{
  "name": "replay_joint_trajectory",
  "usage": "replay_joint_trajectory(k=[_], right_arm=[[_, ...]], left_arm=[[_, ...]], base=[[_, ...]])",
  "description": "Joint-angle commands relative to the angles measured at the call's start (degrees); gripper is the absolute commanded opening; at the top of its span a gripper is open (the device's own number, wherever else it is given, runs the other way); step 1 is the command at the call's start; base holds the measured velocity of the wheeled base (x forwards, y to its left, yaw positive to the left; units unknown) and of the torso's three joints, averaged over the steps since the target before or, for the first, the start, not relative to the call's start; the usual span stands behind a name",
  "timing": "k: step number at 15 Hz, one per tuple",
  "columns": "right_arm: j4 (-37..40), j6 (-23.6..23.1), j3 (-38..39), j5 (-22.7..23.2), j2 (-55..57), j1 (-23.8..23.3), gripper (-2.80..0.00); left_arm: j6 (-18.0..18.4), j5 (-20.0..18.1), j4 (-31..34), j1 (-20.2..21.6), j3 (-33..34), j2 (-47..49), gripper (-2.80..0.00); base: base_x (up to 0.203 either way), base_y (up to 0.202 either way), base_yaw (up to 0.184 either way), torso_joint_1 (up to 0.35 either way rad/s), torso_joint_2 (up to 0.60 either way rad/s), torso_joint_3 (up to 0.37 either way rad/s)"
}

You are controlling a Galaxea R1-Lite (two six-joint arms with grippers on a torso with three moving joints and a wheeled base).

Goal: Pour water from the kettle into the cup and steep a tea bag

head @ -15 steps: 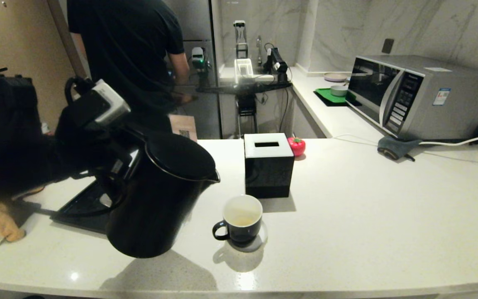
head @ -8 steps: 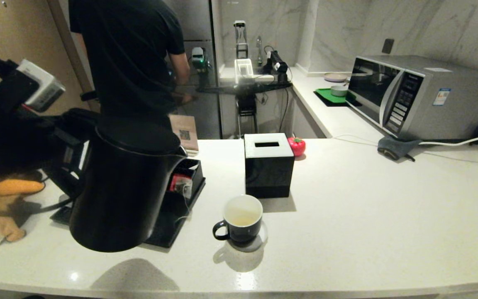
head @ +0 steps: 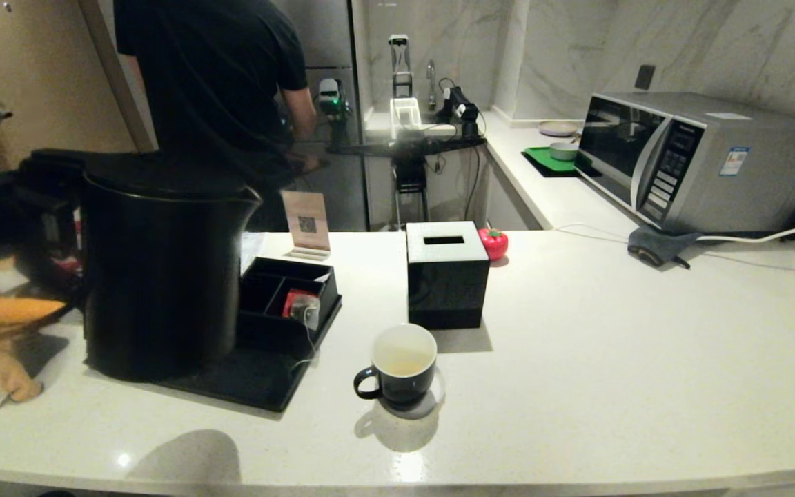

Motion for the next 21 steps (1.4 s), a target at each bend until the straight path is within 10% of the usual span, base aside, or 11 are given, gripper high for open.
replay_joint_trajectory(k=[1, 21], right_arm=[[-0.02, 0.0, 0.0, 0.0, 0.07, 0.01, -2.8], [-0.02, 0.0, 0.0, 0.0, 0.07, 0.01, -2.8]], left_arm=[[-1.58, 0.04, -2.79, 3.51, 1.94, 0.25, -2.8], [-12.07, -2.35, -38.34, 19.31, 5.89, 25.74, -2.8]], base=[[0.0, 0.0, 0.0, 0.0, 0.0, 0.0], [0.0, 0.0, 0.0, 0.0, 0.0, 0.0]])
